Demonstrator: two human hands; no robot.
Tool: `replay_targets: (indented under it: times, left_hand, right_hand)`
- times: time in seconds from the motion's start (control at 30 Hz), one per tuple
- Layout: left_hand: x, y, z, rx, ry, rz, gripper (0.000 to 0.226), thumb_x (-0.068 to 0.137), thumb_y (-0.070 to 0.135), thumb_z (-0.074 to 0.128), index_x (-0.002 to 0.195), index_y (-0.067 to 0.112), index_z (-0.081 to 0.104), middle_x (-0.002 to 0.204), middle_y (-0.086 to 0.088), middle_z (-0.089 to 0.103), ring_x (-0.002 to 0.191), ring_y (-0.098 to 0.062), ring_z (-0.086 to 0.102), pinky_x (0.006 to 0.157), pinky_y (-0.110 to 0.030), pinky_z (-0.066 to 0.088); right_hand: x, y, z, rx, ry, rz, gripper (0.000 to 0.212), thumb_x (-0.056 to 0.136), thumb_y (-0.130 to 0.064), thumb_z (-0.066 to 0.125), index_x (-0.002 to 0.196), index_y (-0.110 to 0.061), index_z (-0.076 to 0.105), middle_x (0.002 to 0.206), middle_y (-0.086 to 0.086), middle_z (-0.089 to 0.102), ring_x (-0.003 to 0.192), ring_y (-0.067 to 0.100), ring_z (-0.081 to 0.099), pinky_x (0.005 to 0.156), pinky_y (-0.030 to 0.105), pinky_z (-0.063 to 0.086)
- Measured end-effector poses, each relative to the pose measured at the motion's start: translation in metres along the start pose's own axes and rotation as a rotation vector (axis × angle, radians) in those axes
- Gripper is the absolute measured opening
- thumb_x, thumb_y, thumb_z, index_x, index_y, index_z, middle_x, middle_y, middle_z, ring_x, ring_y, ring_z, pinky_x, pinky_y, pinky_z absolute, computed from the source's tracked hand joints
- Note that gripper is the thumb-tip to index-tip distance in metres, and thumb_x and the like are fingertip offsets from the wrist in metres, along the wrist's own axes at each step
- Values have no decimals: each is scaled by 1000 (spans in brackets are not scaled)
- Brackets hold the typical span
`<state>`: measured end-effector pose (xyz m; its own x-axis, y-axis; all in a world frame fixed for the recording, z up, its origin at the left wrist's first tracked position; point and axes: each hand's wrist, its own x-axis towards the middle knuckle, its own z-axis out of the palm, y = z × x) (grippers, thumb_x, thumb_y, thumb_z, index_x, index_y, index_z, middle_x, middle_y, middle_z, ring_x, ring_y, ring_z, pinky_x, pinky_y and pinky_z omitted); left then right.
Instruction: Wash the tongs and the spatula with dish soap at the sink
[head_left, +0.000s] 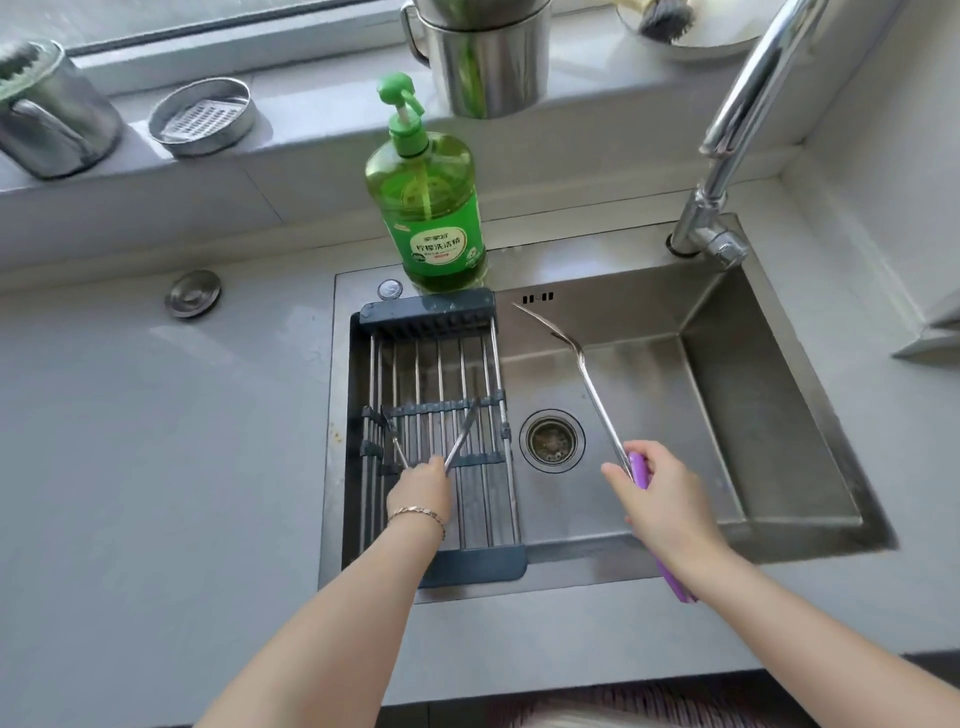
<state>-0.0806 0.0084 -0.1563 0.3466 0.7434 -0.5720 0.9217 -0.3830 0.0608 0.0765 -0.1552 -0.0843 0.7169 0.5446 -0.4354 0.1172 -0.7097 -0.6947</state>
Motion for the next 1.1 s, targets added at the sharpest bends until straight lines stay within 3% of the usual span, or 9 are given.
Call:
replay_targets:
  times: [0.1, 0.23, 0.4, 0.5, 0.67, 0.8, 0.9, 1.0, 1.1]
  left_hand:
    - [2, -14, 6, -22, 12, 6, 27, 96, 20, 41, 120, 9, 49, 128, -10, 49, 106, -29, 58, 81, -35, 47]
    - [1, -43, 7, 134, 136, 114, 29, 93, 16, 42, 119, 11, 54, 130, -4, 51, 114, -24, 52, 93, -34, 42]
    - [1, -62, 4, 41, 62, 69, 26, 89, 4, 41, 110, 8, 56, 118, -7, 57, 104, -25, 57, 88, -33, 47]
    - [3, -63, 1, -5, 7, 51, 31, 89, 4, 41, 115, 10, 55, 122, -7, 56, 106, -26, 58, 90, -35, 49]
    - [-3, -64, 4, 35, -29, 75, 26, 90, 5, 44, 113, 11, 54, 119, -6, 56, 105, -25, 58, 88, -34, 49]
    - [-7, -67, 6, 36, -20, 80, 24, 90, 6, 43, 110, 12, 55, 116, -6, 56, 104, -25, 59, 87, -33, 48]
    - [-9, -67, 3, -20, -44, 68, 24, 90, 6, 44, 110, 13, 56, 115, -5, 58, 101, -23, 59, 87, -32, 50]
    - [-10, -58, -12, -100, -97, 16, 25, 93, 11, 42, 114, 12, 56, 112, -7, 60, 99, -23, 59, 87, -31, 50]
    - [-12, -43, -36, -134, -112, 0, 27, 93, 12, 41, 115, 10, 55, 101, -5, 59, 95, -22, 59, 82, -29, 50]
  right_hand:
    - [-7, -8, 17, -18, -64, -6, 28, 89, -18, 53, 117, -16, 55, 90, 4, 61, 81, 28, 60, 78, 38, 52]
    - [-21, -27, 50, -68, -204, -197, 49, 95, -8, 39, 143, -19, 34, 124, 3, 47, 104, 14, 54, 84, 18, 39]
    - [-25, -38, 111, -408, -211, -414, 59, 91, -1, 39, 147, -11, 25, 120, 16, 43, 91, 36, 57, 77, 36, 47]
    - [-20, -44, 138, -590, -293, -310, 69, 89, 2, 40, 150, -11, 10, 126, 16, 33, 99, 33, 48, 86, 35, 44]
    - [-8, -48, 164, -709, -253, -195, 74, 90, -1, 44, 149, -6, 0, 137, 19, 24, 112, 32, 41, 99, 33, 37]
    - [-6, -48, 165, -736, -330, -160, 73, 89, -10, 48, 149, -8, 6, 138, 18, 23, 120, 32, 33, 104, 33, 31]
    - [-4, -48, 146, -691, -380, -195, 53, 90, -12, 45, 141, -11, 30, 135, 16, 29, 123, 31, 30, 104, 35, 31]
    - [6, -57, 104, -645, -482, -254, 38, 93, -14, 38, 130, -12, 47, 130, 13, 47, 121, 29, 41, 99, 34, 38]
    - [17, -61, 54, -708, -666, -182, 36, 94, -18, 40, 126, -11, 56, 127, 6, 58, 113, 24, 55, 94, 28, 42]
